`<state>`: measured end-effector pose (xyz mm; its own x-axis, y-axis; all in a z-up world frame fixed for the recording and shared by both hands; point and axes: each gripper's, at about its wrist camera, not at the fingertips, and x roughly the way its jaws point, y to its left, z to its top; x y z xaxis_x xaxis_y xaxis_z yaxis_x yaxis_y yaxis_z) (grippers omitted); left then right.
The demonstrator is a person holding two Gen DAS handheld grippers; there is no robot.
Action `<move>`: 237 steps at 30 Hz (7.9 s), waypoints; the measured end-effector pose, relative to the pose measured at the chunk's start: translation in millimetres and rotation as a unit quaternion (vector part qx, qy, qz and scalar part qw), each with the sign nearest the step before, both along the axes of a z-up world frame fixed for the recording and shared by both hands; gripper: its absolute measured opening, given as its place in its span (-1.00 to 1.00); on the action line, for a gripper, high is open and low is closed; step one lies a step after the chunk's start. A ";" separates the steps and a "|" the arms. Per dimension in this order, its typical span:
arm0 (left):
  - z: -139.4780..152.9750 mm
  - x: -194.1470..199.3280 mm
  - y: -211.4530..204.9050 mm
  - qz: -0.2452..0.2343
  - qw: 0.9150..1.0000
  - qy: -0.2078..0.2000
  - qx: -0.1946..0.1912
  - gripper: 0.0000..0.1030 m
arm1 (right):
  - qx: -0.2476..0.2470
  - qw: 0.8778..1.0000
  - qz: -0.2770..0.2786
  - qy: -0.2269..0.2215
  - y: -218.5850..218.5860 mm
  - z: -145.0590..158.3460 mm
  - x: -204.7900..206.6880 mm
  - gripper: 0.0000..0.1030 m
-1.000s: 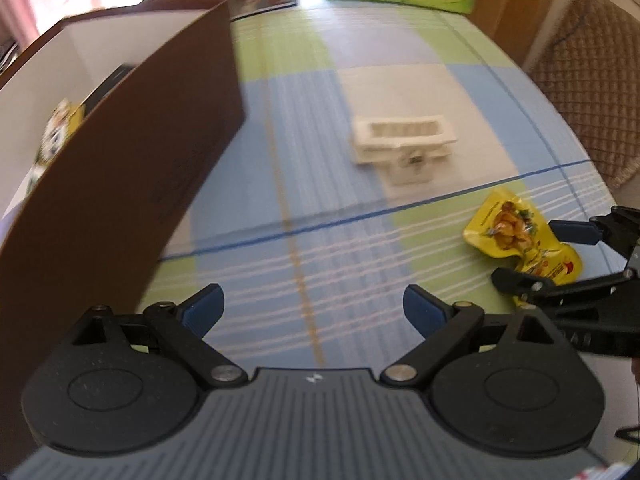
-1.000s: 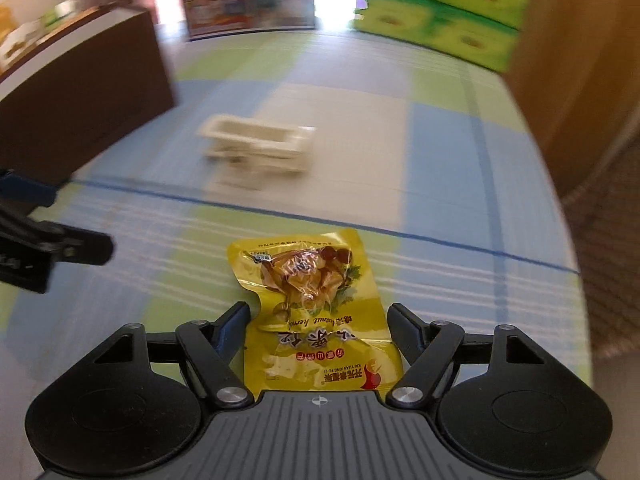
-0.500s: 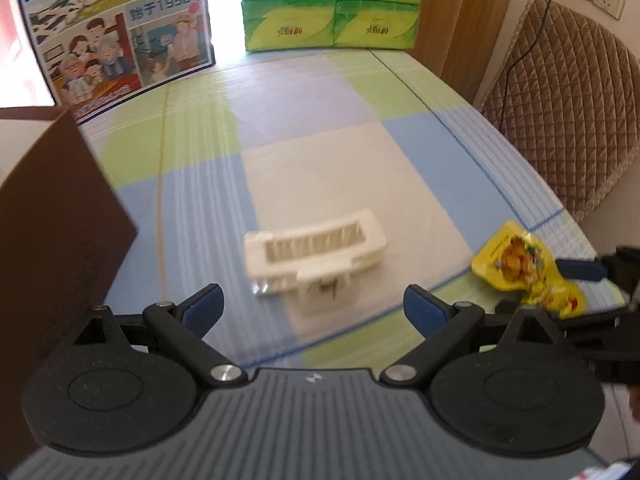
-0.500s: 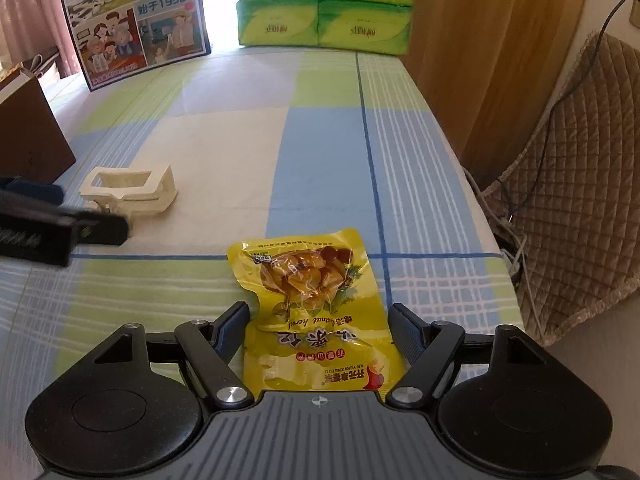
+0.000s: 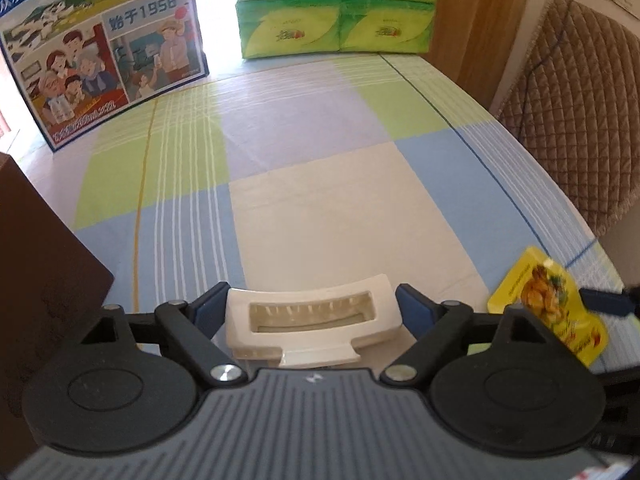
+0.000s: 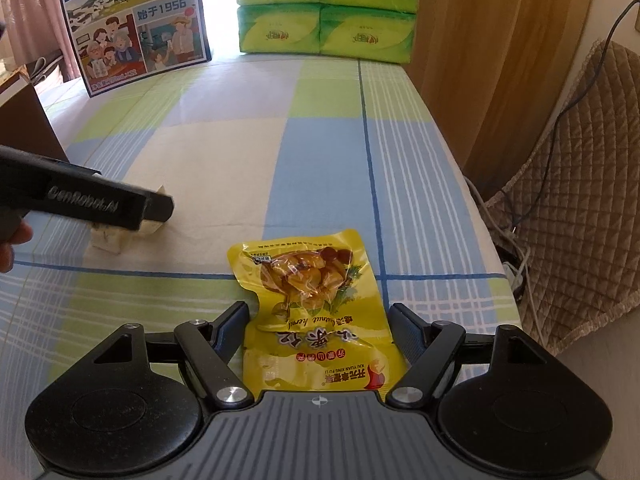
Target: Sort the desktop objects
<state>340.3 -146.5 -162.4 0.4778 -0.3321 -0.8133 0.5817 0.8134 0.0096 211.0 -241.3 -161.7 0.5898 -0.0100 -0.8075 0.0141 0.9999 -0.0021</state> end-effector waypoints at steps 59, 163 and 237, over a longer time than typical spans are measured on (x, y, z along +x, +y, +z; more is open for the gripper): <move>71.7 -141.0 187.2 0.093 0.996 0.011 0.003 0.66 | 0.052 0.963 0.265 0.017 128.0 51.9 -84.1 0.04; 105.7 50.4 364.7 0.227 0.973 -0.027 -0.009 0.73 | 0.080 0.918 0.387 -0.025 352.5 89.5 132.0 0.52; 233.0 -261.0 225.7 0.359 0.922 -0.141 -0.034 0.98 | 0.125 0.900 0.400 -0.119 151.8 193.8 -101.6 0.97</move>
